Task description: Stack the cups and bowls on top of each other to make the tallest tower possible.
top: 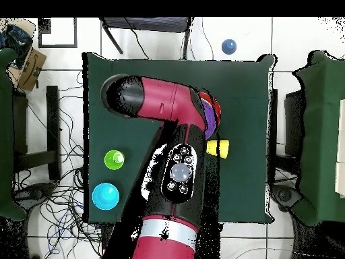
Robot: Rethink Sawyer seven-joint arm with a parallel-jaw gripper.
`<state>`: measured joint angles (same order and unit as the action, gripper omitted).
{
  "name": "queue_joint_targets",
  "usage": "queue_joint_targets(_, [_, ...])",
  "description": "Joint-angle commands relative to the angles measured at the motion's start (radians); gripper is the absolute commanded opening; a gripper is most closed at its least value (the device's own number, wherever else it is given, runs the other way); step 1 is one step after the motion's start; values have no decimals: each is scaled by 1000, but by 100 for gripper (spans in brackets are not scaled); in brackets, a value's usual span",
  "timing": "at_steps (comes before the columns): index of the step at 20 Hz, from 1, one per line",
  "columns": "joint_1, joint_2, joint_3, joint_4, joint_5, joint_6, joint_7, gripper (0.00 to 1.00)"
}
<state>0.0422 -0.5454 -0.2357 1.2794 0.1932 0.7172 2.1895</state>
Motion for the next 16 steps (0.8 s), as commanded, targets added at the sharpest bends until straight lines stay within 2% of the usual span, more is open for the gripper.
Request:
queue_joint_targets(1, [-3, 39, 70, 146, 9, -54, 157, 100])
queue_joint_targets(16, [47, -39, 58, 292, 31, -91, 185, 100])
